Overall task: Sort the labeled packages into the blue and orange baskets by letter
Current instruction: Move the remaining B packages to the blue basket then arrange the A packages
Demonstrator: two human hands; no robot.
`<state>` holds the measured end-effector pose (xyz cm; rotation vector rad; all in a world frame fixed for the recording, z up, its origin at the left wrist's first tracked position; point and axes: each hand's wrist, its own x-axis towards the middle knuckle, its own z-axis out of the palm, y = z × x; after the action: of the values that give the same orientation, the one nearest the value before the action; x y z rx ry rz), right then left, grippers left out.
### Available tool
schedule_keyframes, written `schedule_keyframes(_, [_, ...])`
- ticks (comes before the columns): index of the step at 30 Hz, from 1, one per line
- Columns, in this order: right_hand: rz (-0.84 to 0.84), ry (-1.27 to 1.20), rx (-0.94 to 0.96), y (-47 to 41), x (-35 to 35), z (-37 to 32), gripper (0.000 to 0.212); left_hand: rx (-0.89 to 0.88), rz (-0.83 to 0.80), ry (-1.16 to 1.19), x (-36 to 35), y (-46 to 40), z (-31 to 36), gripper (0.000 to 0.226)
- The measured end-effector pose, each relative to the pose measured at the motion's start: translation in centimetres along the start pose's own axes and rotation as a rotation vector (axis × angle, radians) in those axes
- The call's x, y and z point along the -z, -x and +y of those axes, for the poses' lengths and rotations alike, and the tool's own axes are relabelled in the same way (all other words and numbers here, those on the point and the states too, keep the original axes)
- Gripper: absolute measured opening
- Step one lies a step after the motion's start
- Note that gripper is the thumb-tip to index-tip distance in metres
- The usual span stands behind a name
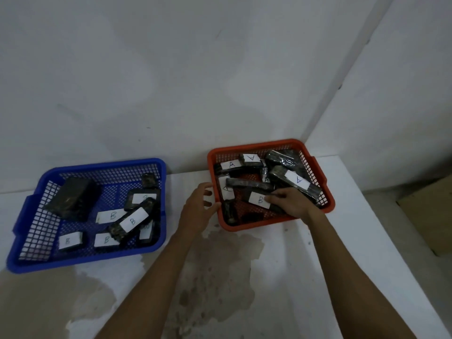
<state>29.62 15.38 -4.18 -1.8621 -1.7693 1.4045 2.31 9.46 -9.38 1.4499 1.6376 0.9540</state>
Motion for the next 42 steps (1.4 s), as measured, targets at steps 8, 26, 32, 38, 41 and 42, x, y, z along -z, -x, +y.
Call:
schedule_keyframes(8, [-0.063,-0.239,0.162,1.7,-1.4,-1.7,0.023,0.015,0.028,0.087,0.8,0.1,2.0,0.043])
schedule_keyframes(26, [-0.28,-0.205,0.239,-0.9,-18.0,-12.8,0.047,0.378,0.596,0.089,21.3,7.1,-7.3,0.038])
schedule_keyframes(32, [-0.332,-0.175,0.215,-1.0,-19.6,-12.6,0.05,0.512,0.553,-0.067,22.1,7.8,-10.2,0.042])
schedule_keyframes(38, [-0.279,-0.217,0.182,-0.7,-18.7,-12.3,0.042,0.526,0.448,-0.257,21.8,7.0,-10.9,0.044])
schedule_keyframes(41, [-0.212,-0.238,0.225,-0.2,-17.3,-11.8,0.036,0.476,0.497,-0.257,21.5,7.0,-10.5,0.043])
schedule_keyframes(42, [-0.175,-0.245,0.25,-0.1,-16.5,-11.4,0.032,0.432,0.535,-0.264,21.2,7.0,-10.3,0.04])
